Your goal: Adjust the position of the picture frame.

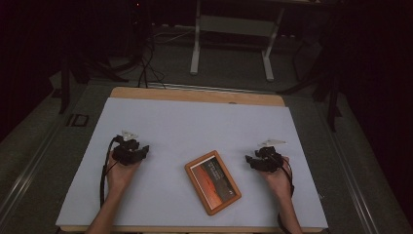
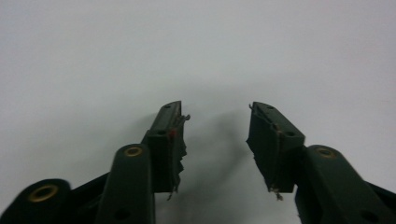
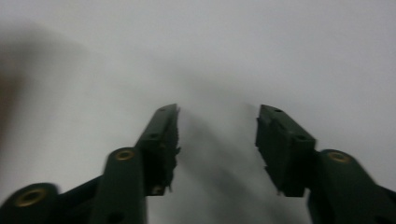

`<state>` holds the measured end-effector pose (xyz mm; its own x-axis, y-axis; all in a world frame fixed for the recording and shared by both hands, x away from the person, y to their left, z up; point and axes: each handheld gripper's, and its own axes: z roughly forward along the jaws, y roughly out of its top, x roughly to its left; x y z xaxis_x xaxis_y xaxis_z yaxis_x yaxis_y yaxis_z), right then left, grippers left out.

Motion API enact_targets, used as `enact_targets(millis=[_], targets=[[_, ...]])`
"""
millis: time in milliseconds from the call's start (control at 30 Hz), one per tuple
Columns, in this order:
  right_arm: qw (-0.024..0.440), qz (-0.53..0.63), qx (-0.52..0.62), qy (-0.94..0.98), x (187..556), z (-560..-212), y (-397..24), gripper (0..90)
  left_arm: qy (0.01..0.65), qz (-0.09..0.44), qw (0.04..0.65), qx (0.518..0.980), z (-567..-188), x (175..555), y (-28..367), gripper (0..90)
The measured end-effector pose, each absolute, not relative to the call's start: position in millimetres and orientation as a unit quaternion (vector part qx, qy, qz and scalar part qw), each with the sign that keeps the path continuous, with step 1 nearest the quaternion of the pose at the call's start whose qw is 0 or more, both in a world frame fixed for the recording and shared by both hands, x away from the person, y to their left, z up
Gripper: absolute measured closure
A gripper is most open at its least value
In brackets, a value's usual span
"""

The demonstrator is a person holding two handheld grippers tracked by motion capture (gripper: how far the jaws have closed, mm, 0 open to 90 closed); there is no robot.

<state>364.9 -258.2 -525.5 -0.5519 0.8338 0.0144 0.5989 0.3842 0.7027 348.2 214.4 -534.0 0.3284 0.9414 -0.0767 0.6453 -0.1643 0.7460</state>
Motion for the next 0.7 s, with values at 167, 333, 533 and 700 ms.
enact_targets(millis=[167, 333, 533, 700], targets=[[0.16, 0.345, 0.423, 0.823, 359.8, -518.6, -253.6, 59.4, 0.495, 0.193, 0.372, 0.761, -521.6, 340.5, 207.2, 57.8], [0.149, 0.354, 0.409, 0.828, 357.1, -513.8, -249.6, 59.6, 0.471, 0.184, 0.386, 0.771, -514.0, 336.1, 200.9, 57.8], [0.128, 0.365, 0.372, 0.843, 352.1, -510.3, -242.6, 56.5, 0.447, 0.125, 0.421, 0.779, -501.8, 333.3, 195.9, 66.3], [0.124, 0.368, 0.356, 0.85, 348.5, -506.6, -236.7, 56.4, 0.415, 0.099, 0.431, 0.795, -493.9, 328.7, 184.9, 72.3]])
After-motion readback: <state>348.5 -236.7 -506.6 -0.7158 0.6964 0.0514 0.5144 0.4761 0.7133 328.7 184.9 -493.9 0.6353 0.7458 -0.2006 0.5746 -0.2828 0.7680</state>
